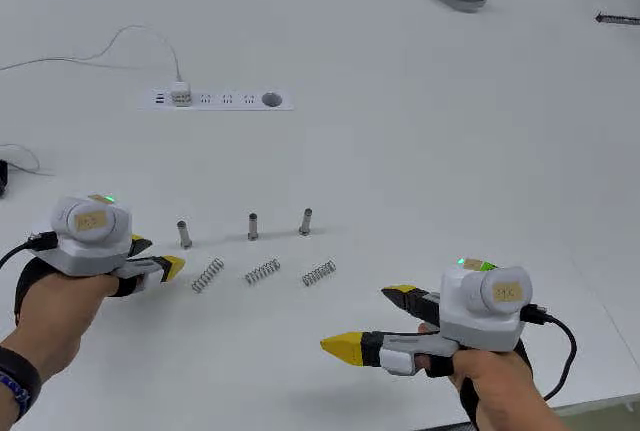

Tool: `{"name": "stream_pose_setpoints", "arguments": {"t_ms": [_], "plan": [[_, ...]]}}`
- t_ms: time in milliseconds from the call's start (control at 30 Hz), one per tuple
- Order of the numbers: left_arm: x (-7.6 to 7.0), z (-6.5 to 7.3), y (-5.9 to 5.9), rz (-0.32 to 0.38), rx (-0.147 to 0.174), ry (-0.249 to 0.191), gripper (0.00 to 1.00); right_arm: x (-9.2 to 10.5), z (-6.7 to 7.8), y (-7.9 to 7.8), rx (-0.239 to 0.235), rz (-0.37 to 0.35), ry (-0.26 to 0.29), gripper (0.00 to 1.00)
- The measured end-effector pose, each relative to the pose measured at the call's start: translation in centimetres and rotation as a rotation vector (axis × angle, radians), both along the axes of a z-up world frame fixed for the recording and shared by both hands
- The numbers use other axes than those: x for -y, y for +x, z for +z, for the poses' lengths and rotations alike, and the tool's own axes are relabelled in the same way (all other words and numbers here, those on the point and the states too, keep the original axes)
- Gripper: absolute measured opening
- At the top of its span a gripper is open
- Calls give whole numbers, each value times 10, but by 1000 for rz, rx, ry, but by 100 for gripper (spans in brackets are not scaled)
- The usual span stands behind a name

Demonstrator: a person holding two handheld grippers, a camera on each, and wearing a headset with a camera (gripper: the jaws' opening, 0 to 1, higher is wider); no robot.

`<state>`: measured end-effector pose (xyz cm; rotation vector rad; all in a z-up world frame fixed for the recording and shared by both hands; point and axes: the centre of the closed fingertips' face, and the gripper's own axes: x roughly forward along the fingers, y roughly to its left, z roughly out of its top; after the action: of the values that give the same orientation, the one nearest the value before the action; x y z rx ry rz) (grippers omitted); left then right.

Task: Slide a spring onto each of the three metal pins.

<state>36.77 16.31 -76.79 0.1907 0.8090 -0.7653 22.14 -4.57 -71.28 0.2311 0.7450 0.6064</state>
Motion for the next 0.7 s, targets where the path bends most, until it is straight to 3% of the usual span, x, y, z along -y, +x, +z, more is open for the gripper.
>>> {"name": "stream_pose_setpoints", "arguments": {"t_ms": [233,700], "plan": [[-9,2,-11,25,-7,-29,45,-2,-1,-3,0,7,-1,86],[-24,8,-27,51,11,-54,59,-6,-5,-8,-7,24,-6,86]]}}
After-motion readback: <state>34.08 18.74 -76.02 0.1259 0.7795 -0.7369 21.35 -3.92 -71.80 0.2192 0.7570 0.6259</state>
